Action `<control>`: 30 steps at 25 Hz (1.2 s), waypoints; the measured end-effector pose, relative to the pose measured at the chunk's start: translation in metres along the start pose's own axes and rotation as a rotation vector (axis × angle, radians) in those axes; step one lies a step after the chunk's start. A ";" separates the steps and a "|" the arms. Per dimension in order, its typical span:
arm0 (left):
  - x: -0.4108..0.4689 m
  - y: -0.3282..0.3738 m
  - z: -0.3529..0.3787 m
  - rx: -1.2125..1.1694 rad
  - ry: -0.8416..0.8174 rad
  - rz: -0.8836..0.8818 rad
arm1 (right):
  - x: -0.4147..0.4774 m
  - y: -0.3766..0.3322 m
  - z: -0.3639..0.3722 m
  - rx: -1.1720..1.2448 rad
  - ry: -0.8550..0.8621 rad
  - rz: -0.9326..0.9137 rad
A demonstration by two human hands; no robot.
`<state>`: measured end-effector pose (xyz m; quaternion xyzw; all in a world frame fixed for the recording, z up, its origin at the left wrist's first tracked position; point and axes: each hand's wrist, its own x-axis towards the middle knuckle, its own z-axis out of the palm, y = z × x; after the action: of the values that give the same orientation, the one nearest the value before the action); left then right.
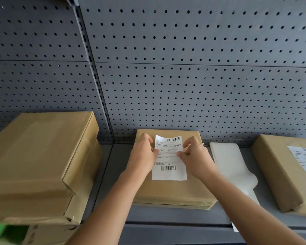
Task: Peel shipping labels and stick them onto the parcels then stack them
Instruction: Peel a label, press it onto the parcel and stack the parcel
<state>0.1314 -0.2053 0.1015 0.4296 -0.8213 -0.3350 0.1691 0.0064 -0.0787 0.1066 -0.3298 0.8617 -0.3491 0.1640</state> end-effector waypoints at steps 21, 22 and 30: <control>0.001 -0.005 0.013 0.525 -0.223 0.470 | 0.011 0.000 0.026 -0.474 -0.114 -0.451; 0.001 -0.008 0.013 0.546 -0.242 0.464 | 0.011 0.000 0.027 -0.490 -0.142 -0.452; 0.003 -0.020 0.009 0.544 -0.219 0.403 | 0.012 0.017 0.021 -0.567 -0.134 -0.316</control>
<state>0.1360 -0.2124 0.0808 0.2496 -0.9620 -0.1081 0.0221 0.0008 -0.0880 0.0797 -0.5141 0.8500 -0.0939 0.0655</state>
